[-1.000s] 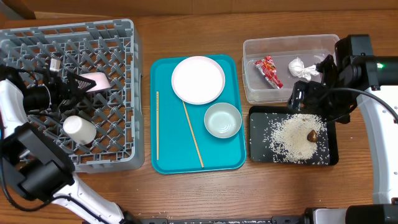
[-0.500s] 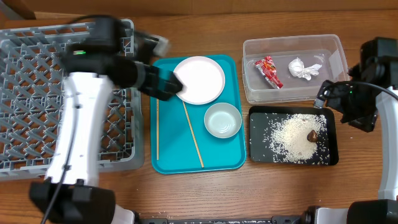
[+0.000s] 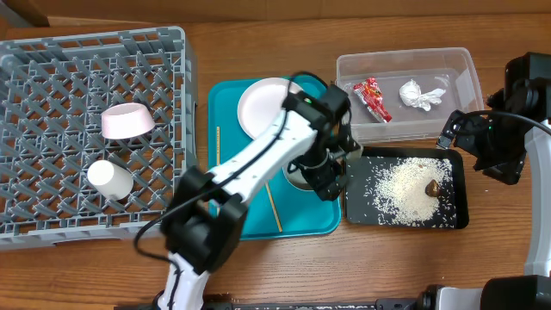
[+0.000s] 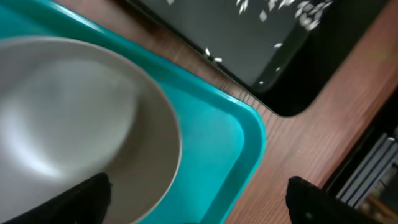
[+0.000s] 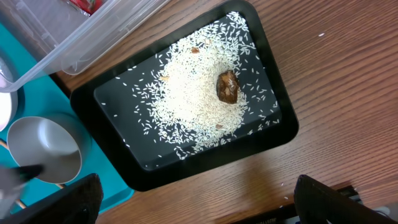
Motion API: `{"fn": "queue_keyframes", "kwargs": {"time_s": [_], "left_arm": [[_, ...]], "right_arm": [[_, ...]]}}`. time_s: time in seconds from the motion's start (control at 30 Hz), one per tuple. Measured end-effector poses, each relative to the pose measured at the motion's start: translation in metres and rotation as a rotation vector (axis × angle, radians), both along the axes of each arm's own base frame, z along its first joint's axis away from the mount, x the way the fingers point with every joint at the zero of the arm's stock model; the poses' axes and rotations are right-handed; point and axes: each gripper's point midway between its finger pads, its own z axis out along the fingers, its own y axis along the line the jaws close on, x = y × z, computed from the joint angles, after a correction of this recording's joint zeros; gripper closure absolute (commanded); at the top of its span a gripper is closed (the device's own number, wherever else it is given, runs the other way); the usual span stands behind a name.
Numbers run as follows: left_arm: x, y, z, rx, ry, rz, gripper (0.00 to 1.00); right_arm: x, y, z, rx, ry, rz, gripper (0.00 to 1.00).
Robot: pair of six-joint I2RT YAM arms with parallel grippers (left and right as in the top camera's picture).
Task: Sort waste into correct bins and load items into the dishwasher
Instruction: 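Reach the left gripper to the metal bowl on the teal tray and grasp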
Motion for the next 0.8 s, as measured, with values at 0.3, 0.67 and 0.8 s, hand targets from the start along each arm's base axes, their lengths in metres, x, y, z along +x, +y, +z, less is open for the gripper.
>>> {"fn": "queue_keyframes", "kwargs": {"time_s": [0.3, 0.67, 0.8], "left_arm": [[-0.01, 0.01, -0.033, 0.114, 0.076, 0.016, 0.7], [-0.007, 0.019, -0.035, 0.173, 0.064, 0.064, 0.63], [-0.005, 0.021, -0.036, 0.186, 0.05, 0.073, 0.59]], "right_arm": [[0.0, 0.0, 0.0, 0.0, 0.001, 0.0, 0.0], [-0.001, 0.0, 0.0, 0.001, 0.003, 0.0, 0.0], [-0.001, 0.0, 0.0, 0.001, 0.003, 0.0, 0.0]]}}
